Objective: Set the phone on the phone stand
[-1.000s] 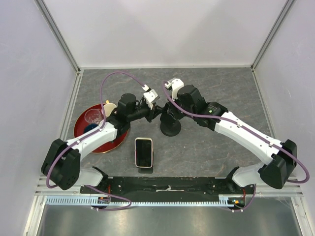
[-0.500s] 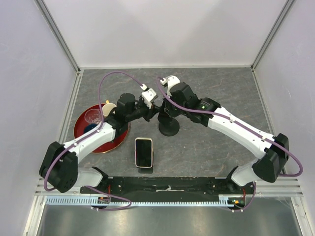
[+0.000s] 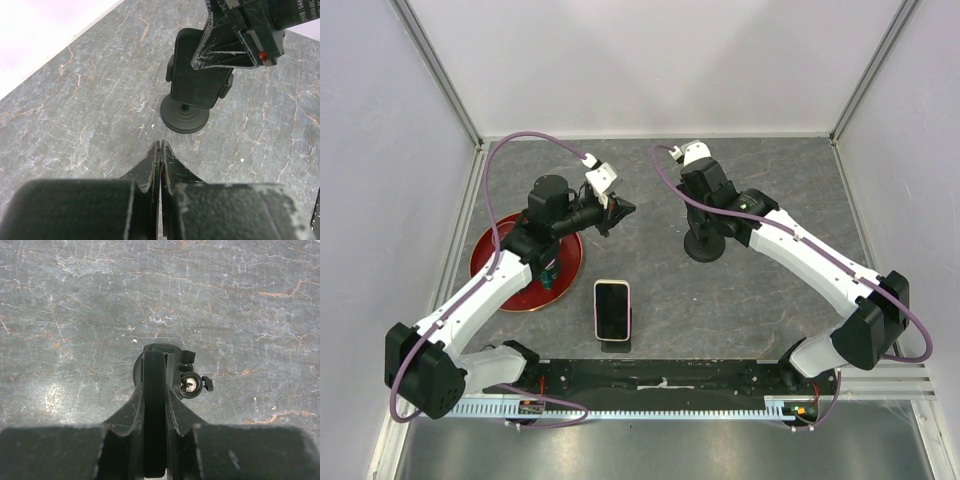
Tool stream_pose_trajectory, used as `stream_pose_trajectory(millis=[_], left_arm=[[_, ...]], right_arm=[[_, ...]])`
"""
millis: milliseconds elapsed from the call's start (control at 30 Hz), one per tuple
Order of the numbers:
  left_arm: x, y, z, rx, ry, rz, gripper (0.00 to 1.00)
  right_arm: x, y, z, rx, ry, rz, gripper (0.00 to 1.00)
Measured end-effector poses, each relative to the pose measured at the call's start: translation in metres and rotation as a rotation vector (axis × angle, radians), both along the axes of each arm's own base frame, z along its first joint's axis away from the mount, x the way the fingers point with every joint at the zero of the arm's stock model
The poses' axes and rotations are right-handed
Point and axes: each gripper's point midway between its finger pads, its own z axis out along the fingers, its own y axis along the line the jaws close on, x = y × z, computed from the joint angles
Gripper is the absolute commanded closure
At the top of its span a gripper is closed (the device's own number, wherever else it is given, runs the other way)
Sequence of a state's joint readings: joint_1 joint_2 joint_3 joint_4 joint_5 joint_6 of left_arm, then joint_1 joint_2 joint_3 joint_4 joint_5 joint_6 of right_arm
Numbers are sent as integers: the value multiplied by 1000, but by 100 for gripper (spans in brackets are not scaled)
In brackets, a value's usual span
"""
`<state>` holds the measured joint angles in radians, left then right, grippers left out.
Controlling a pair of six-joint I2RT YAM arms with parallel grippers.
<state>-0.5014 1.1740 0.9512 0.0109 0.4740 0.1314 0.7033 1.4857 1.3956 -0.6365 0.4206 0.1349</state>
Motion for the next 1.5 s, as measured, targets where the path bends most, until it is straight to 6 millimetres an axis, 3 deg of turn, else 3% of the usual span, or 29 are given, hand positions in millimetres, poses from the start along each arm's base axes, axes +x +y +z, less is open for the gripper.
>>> stream_pose_trajectory(millis=[33, 100, 200, 333, 433, 567, 633, 733, 867, 1067, 1267, 1300, 1333, 1400, 1467, 1500], left_arm=[[0, 1, 0, 0, 2, 0, 98], [1, 3, -3, 4, 15, 0, 98], [2, 4, -9, 8, 32, -8, 98], [5, 0, -24, 24, 76, -24, 98], [7, -1, -35, 37, 106, -27, 98], [8, -1, -39, 37, 120, -34, 98], [8, -3, -38, 28, 124, -45, 98], [9, -8, -40, 19, 135, -68, 98], [8, -13, -46, 10, 160, -97, 98], [5, -18, -38, -31, 149, -149, 98], [6, -23, -38, -63, 162, -194, 98], [6, -24, -39, -64, 168, -198, 98], [7, -24, -41, -65, 172, -200, 97], [8, -25, -43, -67, 177, -204, 88], [8, -26, -44, -74, 179, -220, 79], [9, -27, -45, -77, 184, -224, 69]], right_arm=[[0, 0, 0, 1, 1, 3, 100], [0, 0, 0, 5, 2, 2, 86], [-1, -4, 0, 35, 6, 4, 83], [-6, -12, 1, 94, 18, 5, 61], [-17, -34, -13, 70, 68, -32, 45], [-37, -61, -38, 19, 168, -70, 37], [-40, -68, -40, 20, 185, -81, 32], [-43, -67, -41, 58, 203, -46, 26], [-46, -61, -42, 112, 189, 32, 26], [-42, -43, -48, 202, 108, 167, 34], [-34, -37, -53, 251, 21, 221, 69], [-33, -36, -53, 259, 9, 226, 82], [-32, -36, -53, 267, -3, 230, 88], [-33, -35, -53, 283, -16, 240, 100], [-35, -33, -52, 287, -30, 266, 100], [-36, -31, -52, 293, -35, 284, 100]])
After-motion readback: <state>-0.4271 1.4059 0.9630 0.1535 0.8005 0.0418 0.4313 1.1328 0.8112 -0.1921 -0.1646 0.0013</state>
